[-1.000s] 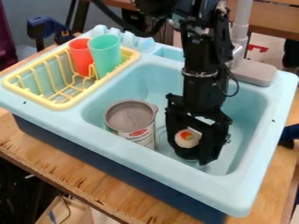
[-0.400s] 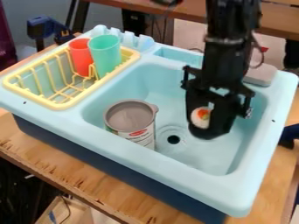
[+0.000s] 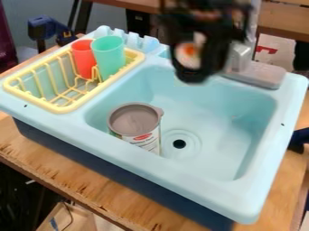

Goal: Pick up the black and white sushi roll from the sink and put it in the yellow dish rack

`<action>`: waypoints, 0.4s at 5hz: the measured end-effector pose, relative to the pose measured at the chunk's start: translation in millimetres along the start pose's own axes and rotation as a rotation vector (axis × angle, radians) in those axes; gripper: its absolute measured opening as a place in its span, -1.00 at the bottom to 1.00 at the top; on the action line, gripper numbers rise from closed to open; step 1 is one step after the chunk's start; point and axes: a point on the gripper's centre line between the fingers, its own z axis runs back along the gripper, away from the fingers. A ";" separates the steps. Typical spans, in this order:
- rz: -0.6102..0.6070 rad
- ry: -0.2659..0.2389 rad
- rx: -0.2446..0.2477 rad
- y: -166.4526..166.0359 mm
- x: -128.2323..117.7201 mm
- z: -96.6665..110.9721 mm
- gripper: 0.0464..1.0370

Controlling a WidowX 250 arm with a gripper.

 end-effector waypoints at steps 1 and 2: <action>0.132 0.074 0.011 24.0 -24.4 6.7 0.13; 0.264 0.110 0.035 54.4 -55.7 6.9 0.13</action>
